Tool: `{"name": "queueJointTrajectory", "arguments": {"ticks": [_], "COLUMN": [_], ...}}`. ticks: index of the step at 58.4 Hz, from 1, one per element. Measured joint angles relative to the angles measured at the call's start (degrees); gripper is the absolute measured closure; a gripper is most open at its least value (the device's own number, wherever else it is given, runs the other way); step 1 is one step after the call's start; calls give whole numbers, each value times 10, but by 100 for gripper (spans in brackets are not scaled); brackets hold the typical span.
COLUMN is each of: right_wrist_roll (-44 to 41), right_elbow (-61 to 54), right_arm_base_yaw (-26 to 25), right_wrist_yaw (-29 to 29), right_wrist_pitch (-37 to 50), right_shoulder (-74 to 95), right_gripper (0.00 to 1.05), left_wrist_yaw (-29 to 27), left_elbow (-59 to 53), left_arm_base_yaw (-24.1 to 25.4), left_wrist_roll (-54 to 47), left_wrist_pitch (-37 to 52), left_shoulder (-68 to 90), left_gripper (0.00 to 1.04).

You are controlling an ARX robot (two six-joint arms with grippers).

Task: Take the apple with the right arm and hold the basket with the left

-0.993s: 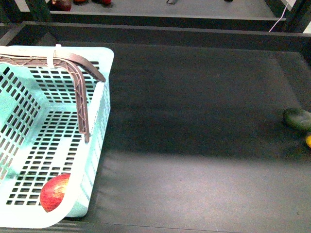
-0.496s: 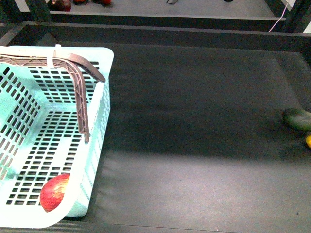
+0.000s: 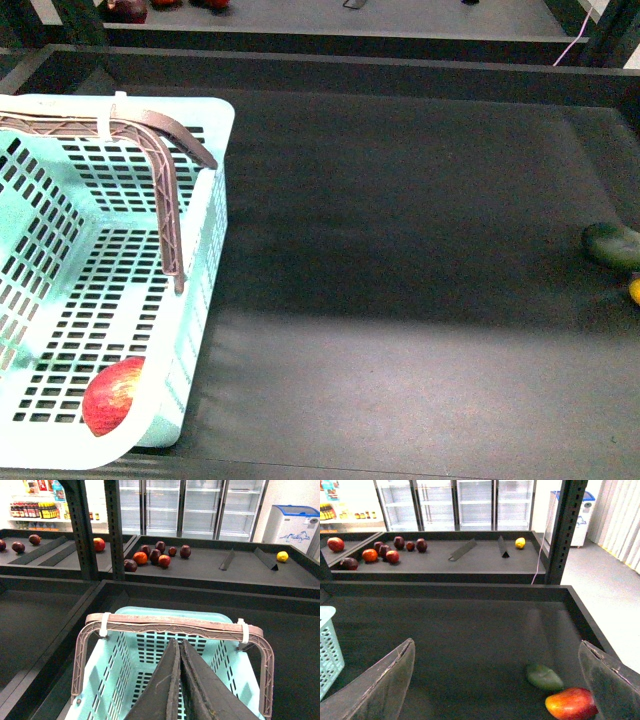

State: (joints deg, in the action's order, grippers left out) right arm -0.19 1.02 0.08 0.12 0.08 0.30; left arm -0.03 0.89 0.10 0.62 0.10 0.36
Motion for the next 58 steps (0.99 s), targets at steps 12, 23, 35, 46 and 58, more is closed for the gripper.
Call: {"name": "queueJointTrajectory", "arguments": {"ticks": [12, 23, 35, 46, 58], "right_wrist_roll": [0, 0, 0, 0, 0], "right_elbow": [0, 0, 0, 0, 0], "right_arm_base_yaw": [0, 0, 0, 0, 0], "right_wrist_yaw": [0, 0, 0, 0, 0], "right_wrist_pitch": [0, 0, 0, 0, 0], "right_shoulder": [0, 0, 0, 0, 0], "right_gripper": [9, 9, 9, 9, 9], "left_wrist_yaw": [0, 0, 0, 0, 0], "left_elbow": [0, 0, 0, 0, 0], "left_arm_base_yaw": [0, 0, 0, 0, 0], "left_wrist_roll": [0, 0, 0, 0, 0], "left_wrist_pitch": [0, 0, 0, 0, 0], "left_shoulder": [0, 0, 0, 0, 0], "left_gripper": [102, 102, 84, 48, 11]}}
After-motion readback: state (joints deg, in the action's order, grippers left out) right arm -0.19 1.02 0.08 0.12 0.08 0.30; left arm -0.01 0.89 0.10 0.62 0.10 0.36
